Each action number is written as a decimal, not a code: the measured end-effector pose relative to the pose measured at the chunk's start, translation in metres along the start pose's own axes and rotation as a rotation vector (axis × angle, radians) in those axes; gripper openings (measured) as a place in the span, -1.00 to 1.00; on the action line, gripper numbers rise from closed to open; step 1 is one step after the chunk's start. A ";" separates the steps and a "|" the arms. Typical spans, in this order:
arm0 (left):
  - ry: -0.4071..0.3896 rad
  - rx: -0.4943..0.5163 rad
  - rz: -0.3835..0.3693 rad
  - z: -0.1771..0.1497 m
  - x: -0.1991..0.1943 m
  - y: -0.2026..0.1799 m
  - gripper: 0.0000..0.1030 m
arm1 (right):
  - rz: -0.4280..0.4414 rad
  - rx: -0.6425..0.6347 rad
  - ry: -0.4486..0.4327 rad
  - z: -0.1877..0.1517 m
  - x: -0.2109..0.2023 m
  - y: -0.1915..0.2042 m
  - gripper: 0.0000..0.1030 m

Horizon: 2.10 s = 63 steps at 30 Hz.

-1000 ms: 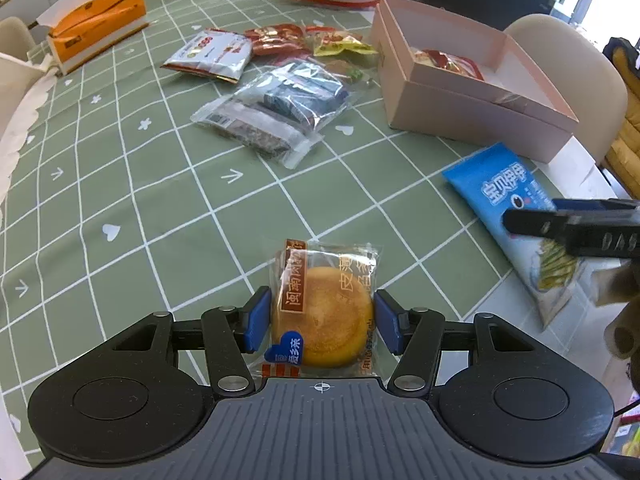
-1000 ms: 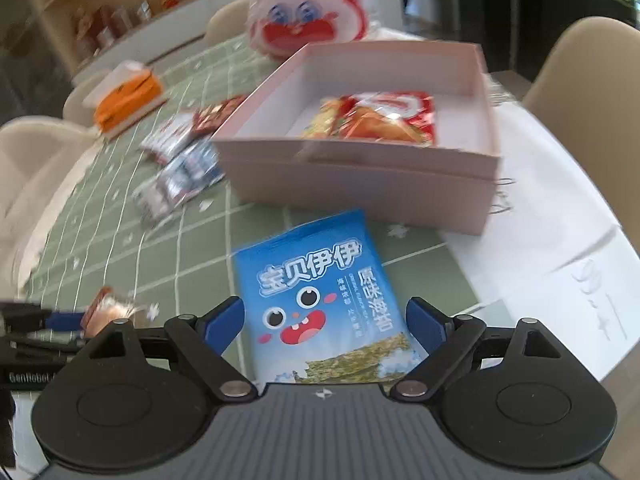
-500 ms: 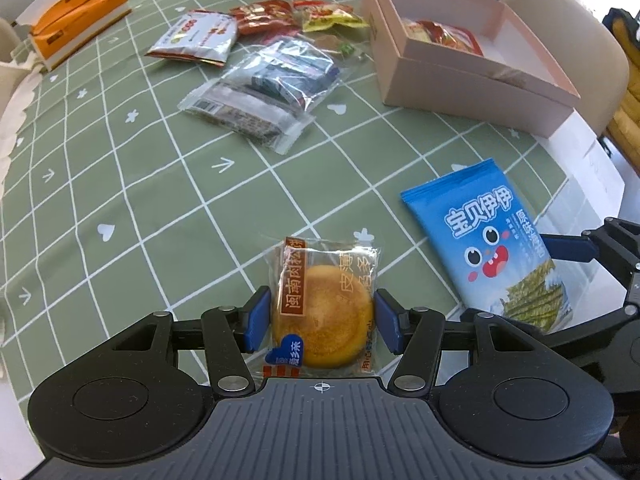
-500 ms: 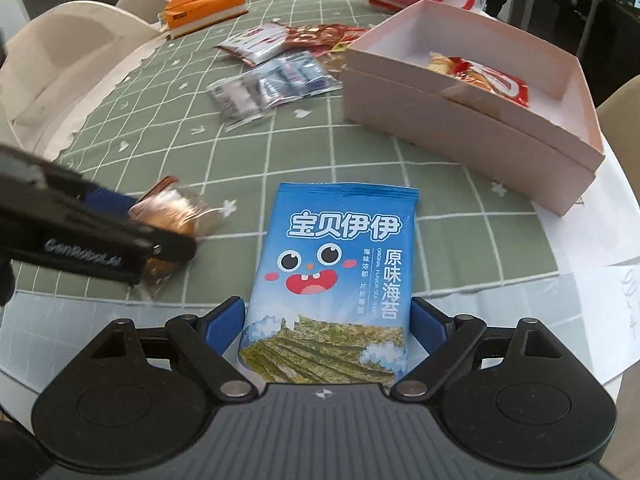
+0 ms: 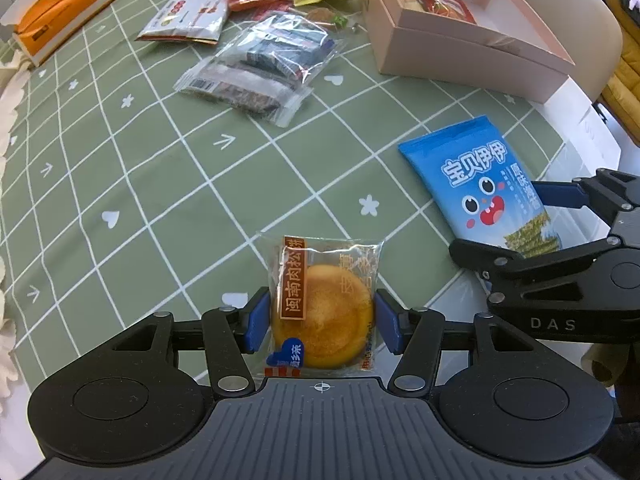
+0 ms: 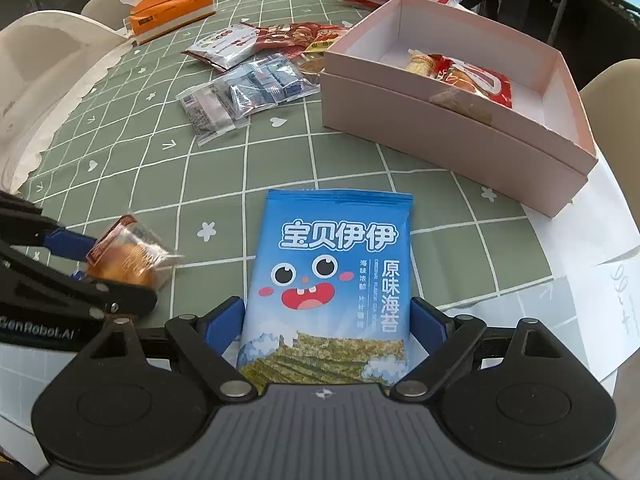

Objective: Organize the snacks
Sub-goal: 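Raise the pastry and blue bag toward the pink box with both tools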

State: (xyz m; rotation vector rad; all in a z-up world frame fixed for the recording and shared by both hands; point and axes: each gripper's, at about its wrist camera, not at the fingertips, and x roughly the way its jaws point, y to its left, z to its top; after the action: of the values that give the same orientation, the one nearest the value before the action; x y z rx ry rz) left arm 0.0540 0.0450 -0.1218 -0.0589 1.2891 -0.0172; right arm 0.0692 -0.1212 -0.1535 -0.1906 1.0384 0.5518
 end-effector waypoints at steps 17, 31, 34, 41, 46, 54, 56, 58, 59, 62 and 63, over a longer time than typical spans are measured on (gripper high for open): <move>0.028 0.023 0.003 -0.018 -0.006 -0.006 0.18 | 0.088 -0.064 0.076 -0.020 -0.019 0.011 0.56; 0.035 0.024 -0.014 -0.033 -0.011 -0.014 0.17 | 0.099 -0.064 0.047 -0.025 -0.030 0.002 0.51; 0.030 0.024 -0.023 -0.034 -0.013 -0.016 0.17 | 0.095 -0.059 0.035 -0.023 -0.034 -0.003 0.51; 0.025 0.071 -0.047 -0.031 -0.020 -0.034 0.17 | 0.093 -0.034 0.006 -0.022 -0.047 -0.017 0.51; 0.010 0.130 -0.062 -0.019 -0.023 -0.052 0.17 | 0.088 -0.001 -0.020 -0.020 -0.057 -0.030 0.51; 0.010 0.179 -0.074 -0.002 -0.019 -0.068 0.17 | 0.087 0.055 -0.018 -0.021 -0.057 -0.048 0.51; 0.009 0.180 -0.070 0.002 -0.017 -0.070 0.17 | 0.089 0.066 -0.016 -0.021 -0.056 -0.052 0.51; 0.001 0.169 -0.080 0.007 -0.019 -0.069 0.17 | 0.100 0.077 -0.022 -0.022 -0.058 -0.055 0.51; -0.007 0.158 -0.091 0.012 -0.021 -0.068 0.16 | 0.112 0.085 -0.034 -0.021 -0.061 -0.059 0.51; -0.078 0.120 -0.138 0.037 -0.046 -0.063 0.16 | 0.138 0.116 -0.106 -0.005 -0.083 -0.076 0.50; -0.120 0.113 -0.151 0.049 -0.058 -0.061 0.16 | 0.131 0.119 -0.146 0.004 -0.095 -0.083 0.50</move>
State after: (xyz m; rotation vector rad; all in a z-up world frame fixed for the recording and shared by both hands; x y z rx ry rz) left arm 0.0863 -0.0116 -0.0488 -0.0599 1.1591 -0.2127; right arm 0.0788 -0.2229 -0.0791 0.0234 0.9429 0.6113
